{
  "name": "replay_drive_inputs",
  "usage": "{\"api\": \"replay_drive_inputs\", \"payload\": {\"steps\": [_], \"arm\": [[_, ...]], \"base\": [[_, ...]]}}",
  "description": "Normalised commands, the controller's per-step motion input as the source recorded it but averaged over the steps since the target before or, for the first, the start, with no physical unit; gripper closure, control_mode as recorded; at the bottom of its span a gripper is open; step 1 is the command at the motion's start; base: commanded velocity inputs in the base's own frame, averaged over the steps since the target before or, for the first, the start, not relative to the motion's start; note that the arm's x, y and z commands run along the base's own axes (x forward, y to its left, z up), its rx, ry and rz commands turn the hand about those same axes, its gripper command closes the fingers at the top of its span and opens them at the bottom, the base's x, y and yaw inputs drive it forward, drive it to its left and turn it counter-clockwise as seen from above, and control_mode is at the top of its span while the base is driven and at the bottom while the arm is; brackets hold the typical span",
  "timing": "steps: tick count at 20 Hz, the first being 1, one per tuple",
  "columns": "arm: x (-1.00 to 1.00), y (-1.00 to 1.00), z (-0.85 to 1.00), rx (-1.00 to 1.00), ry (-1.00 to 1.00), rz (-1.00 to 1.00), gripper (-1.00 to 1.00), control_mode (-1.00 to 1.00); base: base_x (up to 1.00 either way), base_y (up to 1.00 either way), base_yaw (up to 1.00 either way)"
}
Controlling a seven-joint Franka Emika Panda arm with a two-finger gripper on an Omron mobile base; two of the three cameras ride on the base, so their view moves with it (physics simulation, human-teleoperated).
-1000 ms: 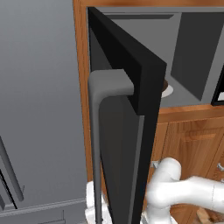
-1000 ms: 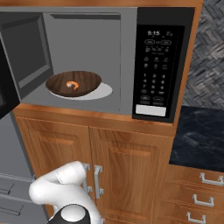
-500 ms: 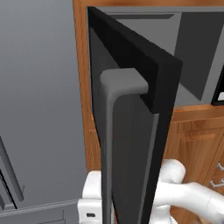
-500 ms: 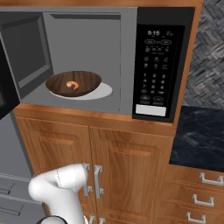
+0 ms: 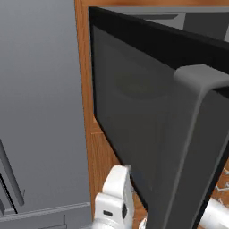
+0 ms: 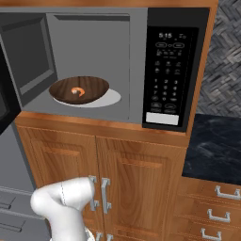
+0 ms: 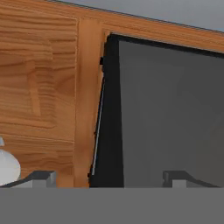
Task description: Remove the pear from the bowl and place it on the small plate. Then place the bowl with only the shrimp in the microwave, close the door, and press the start button to microwave the shrimp.
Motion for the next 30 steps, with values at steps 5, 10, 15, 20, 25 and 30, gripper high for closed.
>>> {"api": "replay_drive_inputs", "payload": {"steps": [5,10,15,20,25,30], "arm": [[-0.39,-0.96,0.59,0.15,-0.04,-0.02,-1.00,-1.00],[-0.39,-0.99,0.56,0.19,0.00,-0.01,-1.00,-1.00],[-0.31,-0.92,0.60,0.17,0.00,0.00,-1.00,-1.00],[-0.09,-0.78,0.62,0.14,0.00,0.00,-1.00,-1.00],[0.10,-0.61,0.30,0.09,0.08,0.02,-1.00,-1.00],[0.58,-0.27,-0.09,0.01,0.19,0.12,-1.00,-1.00]], "base": [[0.00,0.00,0.00],[0.00,0.00,0.00],[0.00,0.00,0.00],[0.00,0.00,0.00],[0.00,0.00,0.00],[0.00,0.00,0.00]]}}
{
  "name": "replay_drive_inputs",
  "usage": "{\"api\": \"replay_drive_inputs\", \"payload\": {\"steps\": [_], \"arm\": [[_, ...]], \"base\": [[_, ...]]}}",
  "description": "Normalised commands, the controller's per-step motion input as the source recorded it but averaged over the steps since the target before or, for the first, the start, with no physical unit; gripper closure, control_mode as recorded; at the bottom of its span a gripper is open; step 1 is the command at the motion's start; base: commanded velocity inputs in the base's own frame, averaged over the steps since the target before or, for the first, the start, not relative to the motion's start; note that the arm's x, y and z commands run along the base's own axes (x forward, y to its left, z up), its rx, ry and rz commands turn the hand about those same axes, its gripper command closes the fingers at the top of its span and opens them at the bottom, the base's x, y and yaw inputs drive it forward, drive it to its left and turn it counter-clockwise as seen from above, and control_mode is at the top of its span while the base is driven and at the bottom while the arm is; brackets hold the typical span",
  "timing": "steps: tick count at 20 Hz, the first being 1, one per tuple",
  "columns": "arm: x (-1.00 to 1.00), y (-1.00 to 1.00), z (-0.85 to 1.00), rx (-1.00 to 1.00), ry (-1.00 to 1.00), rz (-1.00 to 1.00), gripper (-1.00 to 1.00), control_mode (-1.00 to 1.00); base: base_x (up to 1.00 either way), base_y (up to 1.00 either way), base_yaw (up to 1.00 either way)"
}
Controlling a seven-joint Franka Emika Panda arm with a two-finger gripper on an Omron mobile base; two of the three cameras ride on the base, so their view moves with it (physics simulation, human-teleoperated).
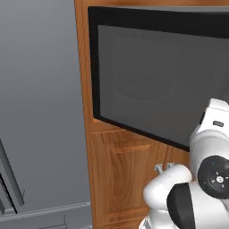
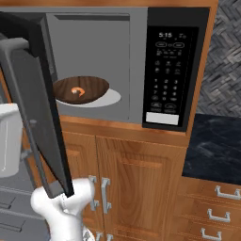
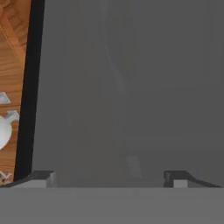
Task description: Remove the pear from the bowl and place it on the small plate. Then place the bowl with only the shrimp in the microwave, close the door, and press the start button to microwave the shrimp.
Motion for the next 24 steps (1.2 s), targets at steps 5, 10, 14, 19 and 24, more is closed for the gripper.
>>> {"api": "replay_drive_inputs", "payload": {"steps": [5,10,14,19,24], "arm": [[0.86,-0.18,-0.20,0.01,0.13,0.17,-1.00,-1.00],[0.91,-0.25,-0.09,0.07,0.10,0.18,-1.00,-1.00],[0.84,-0.17,-0.03,0.08,0.06,0.14,-1.00,-1.00],[0.60,-0.07,0.00,0.07,0.02,0.12,-1.00,-1.00],[0.50,0.00,0.00,0.03,0.00,0.10,-1.00,-1.00]], "base": [[0.00,0.00,0.00],[0.00,0.00,0.00],[0.00,0.00,0.00],[0.00,0.00,0.00],[0.00,0.00,0.00]]}}
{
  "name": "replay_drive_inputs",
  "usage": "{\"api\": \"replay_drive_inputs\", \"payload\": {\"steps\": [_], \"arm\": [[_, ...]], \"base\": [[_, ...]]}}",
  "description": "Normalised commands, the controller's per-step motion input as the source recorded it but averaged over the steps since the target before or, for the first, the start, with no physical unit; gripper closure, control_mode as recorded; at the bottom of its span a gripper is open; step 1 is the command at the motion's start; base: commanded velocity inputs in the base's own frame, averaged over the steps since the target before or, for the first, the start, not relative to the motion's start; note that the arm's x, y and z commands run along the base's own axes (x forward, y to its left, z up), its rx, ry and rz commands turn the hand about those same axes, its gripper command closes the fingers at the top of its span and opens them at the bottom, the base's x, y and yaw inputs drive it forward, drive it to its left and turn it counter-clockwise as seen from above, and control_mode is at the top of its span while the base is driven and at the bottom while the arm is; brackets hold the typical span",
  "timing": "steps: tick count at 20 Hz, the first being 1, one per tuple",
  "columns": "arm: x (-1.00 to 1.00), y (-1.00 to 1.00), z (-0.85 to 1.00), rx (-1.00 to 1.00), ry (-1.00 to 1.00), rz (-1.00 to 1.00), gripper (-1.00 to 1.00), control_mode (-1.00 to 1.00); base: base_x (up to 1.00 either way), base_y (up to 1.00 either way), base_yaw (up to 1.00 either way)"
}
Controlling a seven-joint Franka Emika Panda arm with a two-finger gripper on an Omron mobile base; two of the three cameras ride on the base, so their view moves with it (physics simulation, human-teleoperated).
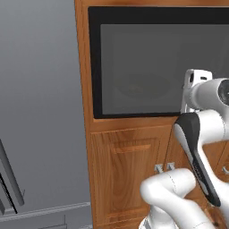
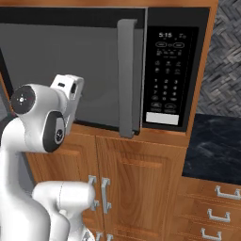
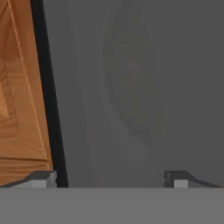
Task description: Remove the pear from the bowl and place it on the small plate. Then place the bowl with only the shrimp in the microwave, close the door, and press the start button to microwave the shrimp.
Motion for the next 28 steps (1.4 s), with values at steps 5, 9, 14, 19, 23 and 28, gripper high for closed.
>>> {"api": "replay_drive_inputs", "payload": {"steps": [5,9,14,19,23,28], "arm": [[0.56,0.00,0.00,0.02,0.00,0.08,-1.00,-1.00],[0.62,0.00,0.00,0.02,0.02,0.09,-1.00,-1.00],[0.06,-0.04,0.00,0.00,-0.01,0.05,-1.00,-1.00],[-1.00,-0.66,0.00,0.08,-0.15,-0.04,-1.00,-1.00],[-0.89,-1.00,0.00,0.01,-0.08,-0.07,-1.00,-1.00],[-0.43,-1.00,-0.10,0.02,-0.01,-0.05,-1.00,-1.00]], "base": [[0.00,0.00,0.00],[0.00,0.00,0.00],[0.00,0.00,0.00],[0.00,0.00,0.00],[0.00,0.00,0.00],[0.00,0.00,0.00]]}}
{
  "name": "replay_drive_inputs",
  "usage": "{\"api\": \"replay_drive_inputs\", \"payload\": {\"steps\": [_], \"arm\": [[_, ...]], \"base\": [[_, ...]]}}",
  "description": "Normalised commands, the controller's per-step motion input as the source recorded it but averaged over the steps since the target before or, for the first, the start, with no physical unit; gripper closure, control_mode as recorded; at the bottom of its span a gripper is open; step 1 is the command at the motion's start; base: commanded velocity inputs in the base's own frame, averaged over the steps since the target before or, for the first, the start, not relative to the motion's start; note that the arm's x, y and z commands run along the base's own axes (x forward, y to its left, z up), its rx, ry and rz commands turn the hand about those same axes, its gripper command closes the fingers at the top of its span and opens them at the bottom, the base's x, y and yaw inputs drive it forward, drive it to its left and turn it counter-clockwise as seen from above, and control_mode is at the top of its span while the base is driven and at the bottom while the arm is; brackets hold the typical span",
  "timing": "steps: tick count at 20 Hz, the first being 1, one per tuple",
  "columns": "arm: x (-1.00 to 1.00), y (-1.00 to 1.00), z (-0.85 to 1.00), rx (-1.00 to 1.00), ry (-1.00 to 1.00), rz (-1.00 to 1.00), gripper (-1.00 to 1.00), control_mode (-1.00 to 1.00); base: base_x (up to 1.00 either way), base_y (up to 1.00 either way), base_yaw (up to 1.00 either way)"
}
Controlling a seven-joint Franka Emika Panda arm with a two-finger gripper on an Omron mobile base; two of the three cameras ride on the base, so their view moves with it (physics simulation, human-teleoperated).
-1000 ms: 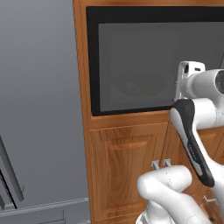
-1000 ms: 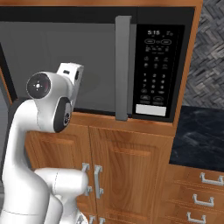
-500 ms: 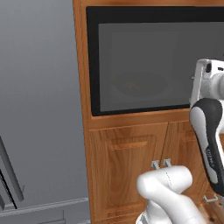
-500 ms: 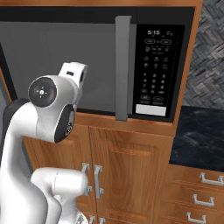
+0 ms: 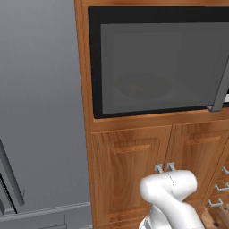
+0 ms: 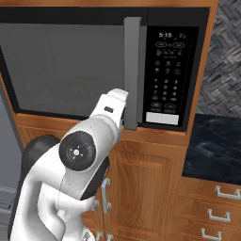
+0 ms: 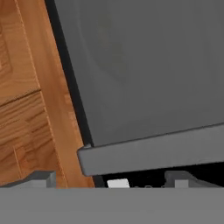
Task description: Remove the pear from the bowl and place it on the small plate. Then place the bowl with only the shrimp in the microwave, close the door, and press the start button to microwave the shrimp.
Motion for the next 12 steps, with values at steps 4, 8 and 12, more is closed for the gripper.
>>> {"api": "replay_drive_inputs", "payload": {"steps": [4,8,12], "arm": [[-0.23,-1.00,-0.53,0.07,0.00,-0.07,-1.00,-1.00],[-0.04,-1.00,-0.43,0.09,0.00,-0.05,-1.00,-1.00],[0.37,-0.42,0.07,0.08,0.00,0.02,-1.00,-1.00]], "base": [[0.00,0.00,0.00],[0.00,0.00,0.00],[0.00,0.00,0.00]]}}
